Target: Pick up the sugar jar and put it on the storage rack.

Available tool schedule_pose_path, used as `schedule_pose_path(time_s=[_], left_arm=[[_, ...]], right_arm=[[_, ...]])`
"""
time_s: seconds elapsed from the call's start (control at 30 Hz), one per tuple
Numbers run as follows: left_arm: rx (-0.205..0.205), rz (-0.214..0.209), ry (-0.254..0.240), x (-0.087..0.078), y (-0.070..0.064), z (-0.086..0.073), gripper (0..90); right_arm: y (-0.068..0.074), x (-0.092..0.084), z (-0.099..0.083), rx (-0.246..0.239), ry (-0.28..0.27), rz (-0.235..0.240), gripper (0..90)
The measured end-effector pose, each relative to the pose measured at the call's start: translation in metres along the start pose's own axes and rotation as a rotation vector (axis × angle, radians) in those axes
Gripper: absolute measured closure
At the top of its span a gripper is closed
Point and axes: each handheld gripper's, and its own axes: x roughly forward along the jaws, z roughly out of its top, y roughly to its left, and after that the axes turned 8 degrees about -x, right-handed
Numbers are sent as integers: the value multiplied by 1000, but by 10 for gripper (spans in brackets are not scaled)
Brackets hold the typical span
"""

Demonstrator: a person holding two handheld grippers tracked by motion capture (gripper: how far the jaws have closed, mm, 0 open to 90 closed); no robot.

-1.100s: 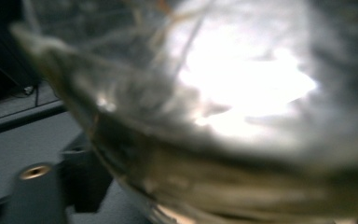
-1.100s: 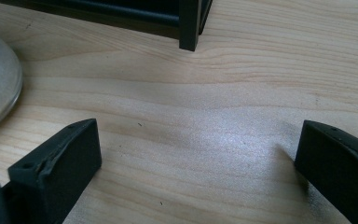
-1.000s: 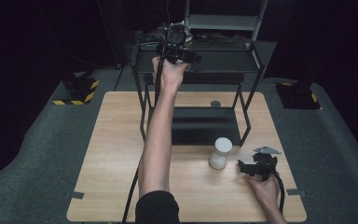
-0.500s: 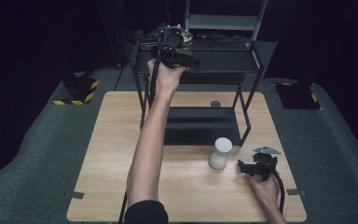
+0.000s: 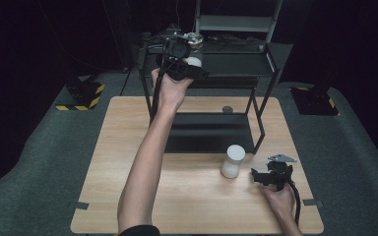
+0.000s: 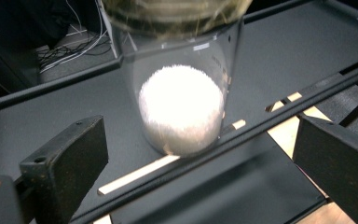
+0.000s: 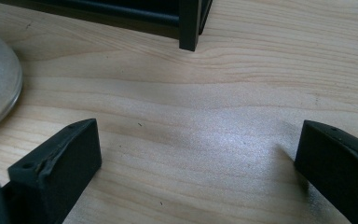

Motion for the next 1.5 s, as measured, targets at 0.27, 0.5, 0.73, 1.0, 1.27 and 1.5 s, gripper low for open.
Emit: schedule_pose_path(time_s=[0.27, 0.5, 0.73, 1.0, 1.27, 1.5], left_arm=[[15, -14, 7, -5, 1, -11, 36], [30, -25, 0, -11, 1, -20, 37], [42, -39, -1, -14, 0, -33, 39], [57, -44, 4, -14, 1, -48, 40], [68, -55, 7, -14, 0, -63, 41], [73, -63, 24, -8, 2, -77, 41]], right_arm=[[0, 0, 0, 0, 0, 0, 0], [0, 0, 0, 0, 0, 0, 0], [0, 0, 0, 1, 0, 0, 0], [0, 0, 0, 0, 0, -1, 0], [0, 0, 0, 1, 0, -1, 0], [0, 0, 0, 0, -1, -1, 0]])
